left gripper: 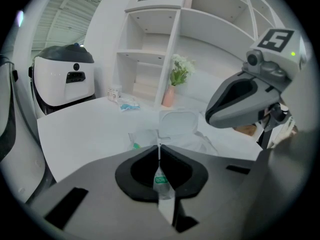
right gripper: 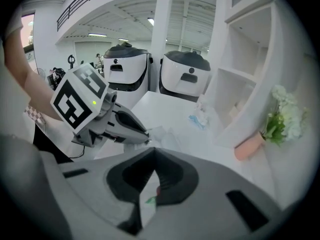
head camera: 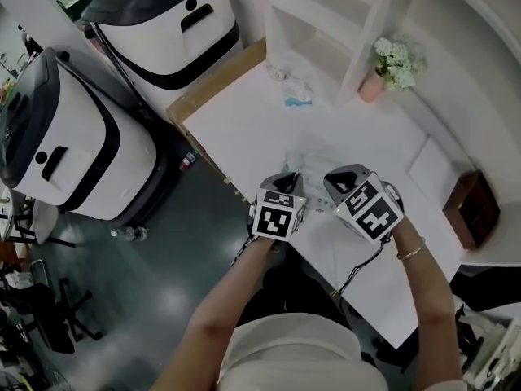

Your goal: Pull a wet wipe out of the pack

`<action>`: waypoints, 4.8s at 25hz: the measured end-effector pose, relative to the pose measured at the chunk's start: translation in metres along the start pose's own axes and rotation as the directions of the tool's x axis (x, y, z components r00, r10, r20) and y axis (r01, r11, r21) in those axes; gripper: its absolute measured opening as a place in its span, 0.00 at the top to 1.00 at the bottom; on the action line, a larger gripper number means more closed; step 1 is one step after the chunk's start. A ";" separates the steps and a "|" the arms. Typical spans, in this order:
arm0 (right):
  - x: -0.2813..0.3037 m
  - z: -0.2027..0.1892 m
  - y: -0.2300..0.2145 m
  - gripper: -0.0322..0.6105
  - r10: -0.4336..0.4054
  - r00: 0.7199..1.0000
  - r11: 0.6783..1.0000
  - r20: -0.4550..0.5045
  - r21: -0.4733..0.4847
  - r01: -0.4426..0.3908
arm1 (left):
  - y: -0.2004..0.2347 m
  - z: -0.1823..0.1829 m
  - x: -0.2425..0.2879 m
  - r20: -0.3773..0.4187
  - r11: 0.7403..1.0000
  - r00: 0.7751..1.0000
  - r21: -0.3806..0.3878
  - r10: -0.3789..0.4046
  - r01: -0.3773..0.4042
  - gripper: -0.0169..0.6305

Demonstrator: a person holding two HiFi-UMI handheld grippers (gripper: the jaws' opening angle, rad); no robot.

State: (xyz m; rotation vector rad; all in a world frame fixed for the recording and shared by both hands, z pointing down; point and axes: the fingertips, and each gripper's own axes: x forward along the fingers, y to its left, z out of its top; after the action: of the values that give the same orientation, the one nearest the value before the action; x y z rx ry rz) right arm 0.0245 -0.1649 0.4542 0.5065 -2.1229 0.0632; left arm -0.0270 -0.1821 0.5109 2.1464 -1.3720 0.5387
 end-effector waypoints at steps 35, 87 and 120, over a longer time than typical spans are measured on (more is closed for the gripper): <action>0.031 -0.022 0.009 0.93 -0.052 0.999 0.983 0.003 0.179 0.051 | 0.000 0.000 0.000 -0.003 1.000 1.000 -0.002 0.004 -0.004 0.97; -0.096 0.036 -0.002 0.93 -0.288 0.862 0.881 0.418 0.468 0.067 | 0.012 -0.002 -0.043 0.065 0.998 0.996 -0.016 0.056 -0.055 0.97; -0.141 0.014 0.024 0.94 -0.458 0.774 0.791 0.438 0.597 0.130 | 0.013 -0.005 -0.108 0.168 0.995 0.983 -0.088 0.068 -0.054 0.98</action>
State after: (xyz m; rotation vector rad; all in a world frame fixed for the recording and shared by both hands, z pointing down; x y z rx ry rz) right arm 0.0738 -0.0997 0.3357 1.3601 -2.5630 0.3757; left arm -0.0831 -0.1073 0.4541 2.1298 -1.5285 0.3196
